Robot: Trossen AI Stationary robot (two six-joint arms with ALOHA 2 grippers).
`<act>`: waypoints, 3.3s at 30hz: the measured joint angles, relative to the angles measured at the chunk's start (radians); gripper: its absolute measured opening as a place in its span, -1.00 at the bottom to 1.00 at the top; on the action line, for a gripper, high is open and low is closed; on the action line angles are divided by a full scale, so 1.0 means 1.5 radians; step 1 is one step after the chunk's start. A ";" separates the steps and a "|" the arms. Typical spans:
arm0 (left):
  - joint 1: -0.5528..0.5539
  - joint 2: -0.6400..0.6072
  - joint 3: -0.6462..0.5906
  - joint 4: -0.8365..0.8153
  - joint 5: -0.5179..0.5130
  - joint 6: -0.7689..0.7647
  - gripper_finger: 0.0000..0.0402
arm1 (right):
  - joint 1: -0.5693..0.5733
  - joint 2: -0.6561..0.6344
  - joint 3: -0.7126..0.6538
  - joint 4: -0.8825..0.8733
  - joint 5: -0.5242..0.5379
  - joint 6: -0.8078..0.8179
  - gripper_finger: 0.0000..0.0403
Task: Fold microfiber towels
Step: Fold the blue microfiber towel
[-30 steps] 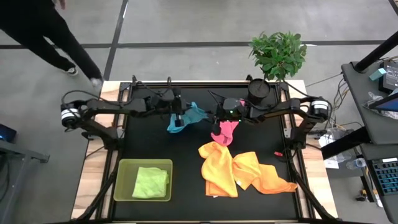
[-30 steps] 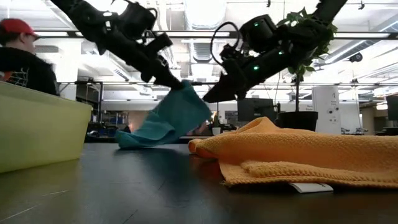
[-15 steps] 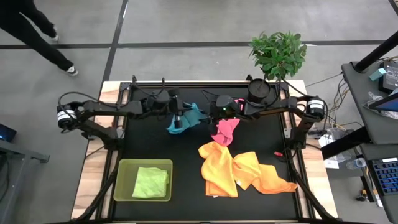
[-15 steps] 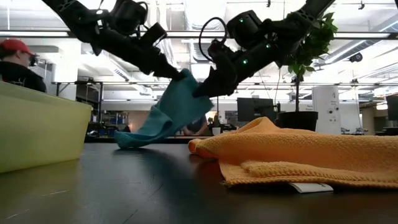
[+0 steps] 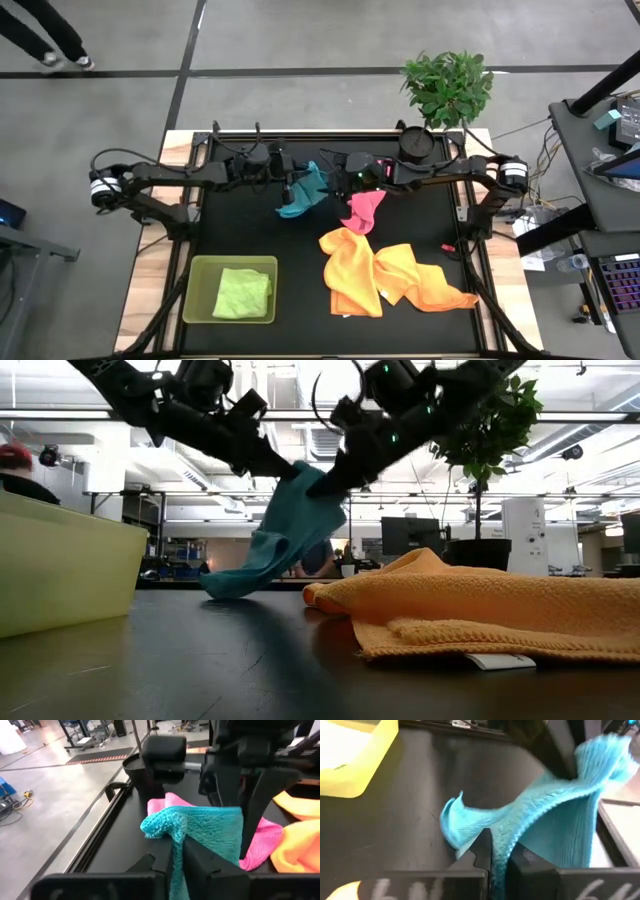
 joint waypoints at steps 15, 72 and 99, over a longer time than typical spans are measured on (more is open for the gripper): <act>0.000 -0.082 0.000 -0.001 0.024 0.021 -0.14 | 0.000 -0.015 0.384 -0.514 0.001 -0.196 -0.96; -0.030 -0.060 -0.054 -0.029 -0.068 -0.107 -0.13 | -0.035 0.115 0.347 -0.269 -0.020 0.233 -0.96; -0.026 -0.055 -0.058 0.027 0.226 -0.057 -0.99 | -0.010 0.004 0.343 -0.462 -0.024 -0.030 -0.05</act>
